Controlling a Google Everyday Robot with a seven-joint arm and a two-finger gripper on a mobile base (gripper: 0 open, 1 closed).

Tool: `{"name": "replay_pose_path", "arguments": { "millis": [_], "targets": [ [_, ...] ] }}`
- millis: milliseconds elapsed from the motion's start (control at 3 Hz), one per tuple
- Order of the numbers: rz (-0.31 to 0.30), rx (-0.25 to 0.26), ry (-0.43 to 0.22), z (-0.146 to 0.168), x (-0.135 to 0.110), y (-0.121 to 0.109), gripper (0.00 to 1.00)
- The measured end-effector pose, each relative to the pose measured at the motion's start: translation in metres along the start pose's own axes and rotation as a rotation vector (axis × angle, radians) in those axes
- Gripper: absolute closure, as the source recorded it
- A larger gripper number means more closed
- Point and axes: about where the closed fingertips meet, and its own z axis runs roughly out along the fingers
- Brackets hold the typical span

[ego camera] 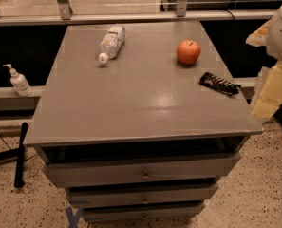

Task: Pick rxbar chocolate

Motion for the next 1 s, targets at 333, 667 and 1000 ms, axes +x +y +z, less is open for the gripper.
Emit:
{"name": "replay_pose_path", "arguments": {
  "millis": [333,667,1000],
  "targets": [
    [0.000,0.000,0.000,0.000,0.000,0.000,0.00],
    [0.004,0.014,-0.017,-0.001,0.002,-0.003,0.00],
    [0.097,0.039,-0.064,0.014,0.029,-0.026,0.00]
  ]
}}
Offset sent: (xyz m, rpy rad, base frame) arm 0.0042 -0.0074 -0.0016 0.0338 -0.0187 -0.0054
